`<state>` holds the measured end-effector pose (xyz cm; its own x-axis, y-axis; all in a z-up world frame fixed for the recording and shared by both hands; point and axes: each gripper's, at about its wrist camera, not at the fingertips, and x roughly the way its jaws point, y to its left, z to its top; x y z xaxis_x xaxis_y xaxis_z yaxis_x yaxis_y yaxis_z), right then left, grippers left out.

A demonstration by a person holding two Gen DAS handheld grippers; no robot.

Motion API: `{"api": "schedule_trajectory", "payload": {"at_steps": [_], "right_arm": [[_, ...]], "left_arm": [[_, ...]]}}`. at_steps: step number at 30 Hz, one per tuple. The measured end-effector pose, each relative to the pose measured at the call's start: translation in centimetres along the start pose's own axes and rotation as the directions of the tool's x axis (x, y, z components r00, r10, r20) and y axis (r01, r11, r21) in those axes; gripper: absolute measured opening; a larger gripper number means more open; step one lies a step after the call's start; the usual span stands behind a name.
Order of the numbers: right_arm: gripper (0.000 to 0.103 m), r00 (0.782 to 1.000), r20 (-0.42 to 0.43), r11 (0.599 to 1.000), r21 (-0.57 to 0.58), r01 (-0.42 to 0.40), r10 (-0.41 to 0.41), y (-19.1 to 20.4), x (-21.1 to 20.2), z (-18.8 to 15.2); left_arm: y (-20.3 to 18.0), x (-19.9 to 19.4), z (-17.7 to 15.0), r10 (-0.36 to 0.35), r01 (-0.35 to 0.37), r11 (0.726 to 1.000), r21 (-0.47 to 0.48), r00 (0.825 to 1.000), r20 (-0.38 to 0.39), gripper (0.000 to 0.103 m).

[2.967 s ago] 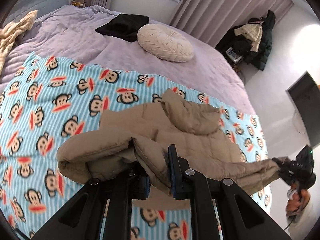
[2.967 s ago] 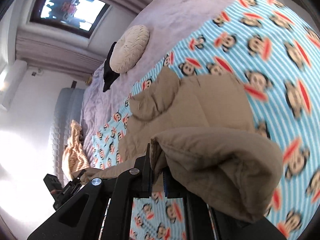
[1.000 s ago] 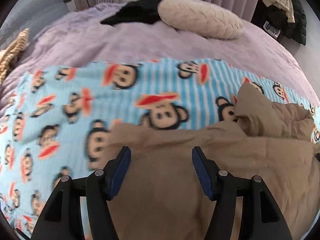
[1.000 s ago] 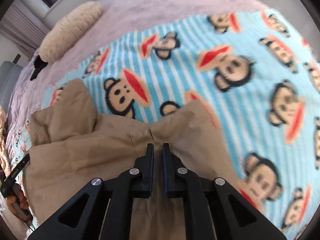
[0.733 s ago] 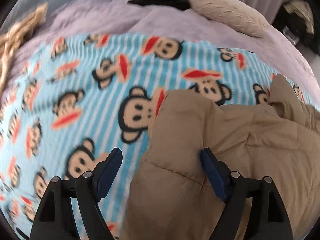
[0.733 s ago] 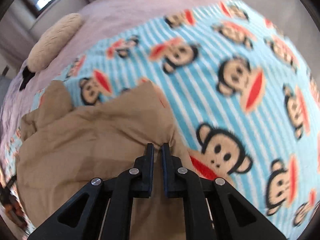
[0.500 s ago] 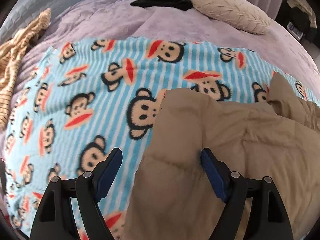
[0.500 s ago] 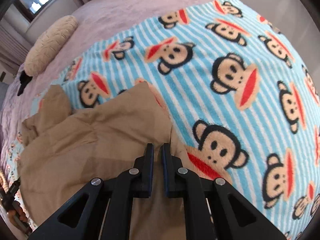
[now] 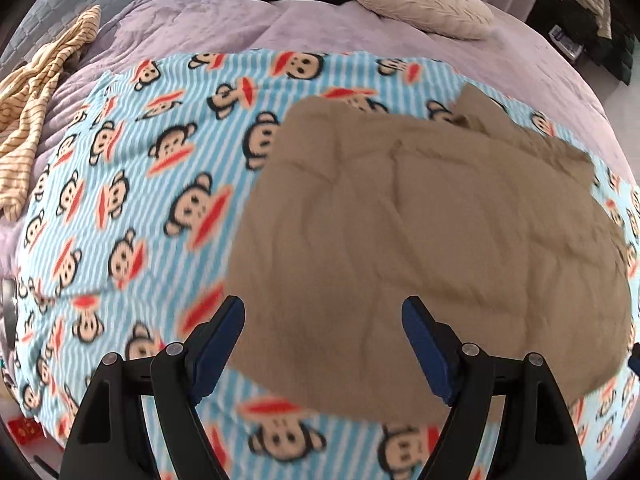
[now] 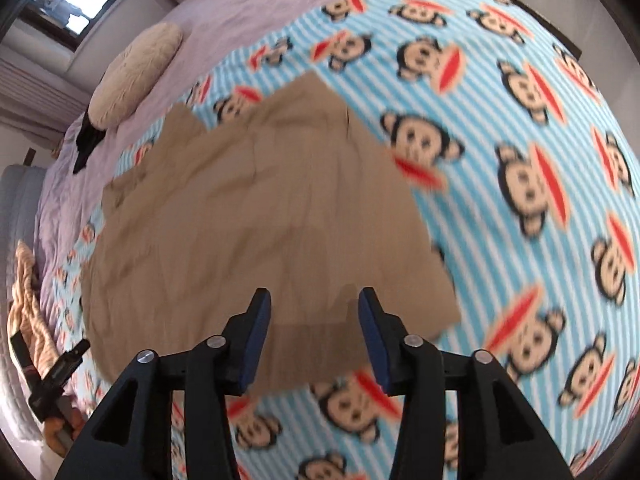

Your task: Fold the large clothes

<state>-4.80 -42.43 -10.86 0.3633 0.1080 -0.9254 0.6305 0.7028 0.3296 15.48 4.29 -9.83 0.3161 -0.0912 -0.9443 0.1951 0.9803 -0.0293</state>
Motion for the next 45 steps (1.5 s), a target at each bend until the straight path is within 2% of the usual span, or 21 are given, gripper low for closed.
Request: {"api": "schedule_trajectory", "payload": {"at_steps": [3, 4, 5, 9, 15, 17, 20, 21, 23, 29, 33, 35, 40, 42, 45], "right_arm": [[0.054, 1.000, -0.025, 1.000, 0.010, -0.005, 0.006, -0.5, -0.7, -2.5], [0.054, 0.999, -0.038, 1.000, 0.014, -0.010, 0.011, -0.6, -0.8, -3.3], [0.055, 0.999, -0.045, 1.000, 0.015, -0.011, 0.012, -0.7, -0.8, -3.7], [0.059, 0.997, -0.070, 1.000, 0.008, -0.029, 0.029, -0.9, -1.3, -5.8], [0.060, 0.992, -0.108, 0.997, -0.015, -0.070, 0.068, -0.8, -1.0, -7.6], [0.068, 0.989, -0.122, 0.995, -0.025, -0.093, 0.089, -0.7, -0.6, -8.1], [0.070, 0.981, -0.137, 0.990, -0.009, -0.141, 0.138, -0.7, 0.0, -8.7], [0.081, 0.978, -0.142, 0.988, -0.002, -0.152, 0.150, -0.7, 0.3, -8.7], [0.091, 0.970, -0.145, 0.981, 0.025, -0.192, 0.193, -0.7, 0.7, -9.2], [0.091, 0.961, -0.146, 0.972, 0.059, -0.228, 0.234, -0.4, 2.2, -10.8], [0.092, 0.961, -0.124, 0.967, 0.095, -0.236, 0.247, -0.3, 3.1, -11.9], [0.092, 0.965, -0.107, 0.967, 0.116, -0.227, 0.239, -0.4, 3.5, -12.3], [0.092, 0.957, -0.052, 0.938, 0.224, -0.266, 0.284, -1.8, 4.3, -12.8], [0.092, 0.949, -0.032, 0.919, 0.262, -0.295, 0.314, -2.3, 4.9, -12.8], [0.092, 0.927, -0.010, 0.882, 0.310, -0.354, 0.376, -3.1, 6.0, -12.2]], "left_arm": [[-0.9, -1.7, -2.0, -0.004, 0.004, 1.000, 0.027, 1.000, 0.014, 0.082], [-1.2, -2.2, -2.7, -0.002, 0.002, 0.999, 0.036, 1.000, 0.019, 0.090], [-1.4, -2.7, -3.4, -0.002, 0.001, 0.999, 0.043, 1.000, 0.019, 0.103], [-2.1, -4.3, -5.7, -0.005, 0.004, 0.998, 0.057, 1.000, 0.031, 0.103], [-2.3, -4.5, -8.2, 0.008, -0.009, 0.999, 0.039, 1.000, 0.005, 0.103], [-2.4, -4.3, -9.1, 0.015, -0.014, 0.999, 0.038, 1.000, -0.004, 0.103], [-2.5, -3.7, -10.2, 0.007, -0.007, 0.999, 0.034, 1.000, -0.017, 0.103], [-2.5, -3.4, -10.4, 0.005, -0.004, 0.999, 0.033, 1.000, -0.024, 0.103], [-2.6, -2.9, -10.9, 0.000, 0.001, 0.999, 0.032, 0.999, -0.035, 0.103], [-2.3, -0.9, -11.3, -0.009, 0.012, 0.998, 0.055, 0.998, -0.056, 0.103], [-1.5, 0.1, -11.6, -0.040, 0.044, 0.997, 0.058, 0.998, -0.058, 0.103], [-0.6, 0.6, -11.7, -0.054, 0.056, 0.998, 0.028, 0.997, -0.063, 0.103], [1.3, 2.0, -11.7, -0.084, 0.082, 0.996, -0.026, 0.995, -0.059, 0.103], [1.9, 2.5, -11.4, -0.152, 0.150, 0.988, -0.045, 0.987, -0.058, 0.103], [3.1, 3.4, -11.1, -0.273, 0.268, 0.958, -0.105, 0.961, -0.037, 0.103]]}}
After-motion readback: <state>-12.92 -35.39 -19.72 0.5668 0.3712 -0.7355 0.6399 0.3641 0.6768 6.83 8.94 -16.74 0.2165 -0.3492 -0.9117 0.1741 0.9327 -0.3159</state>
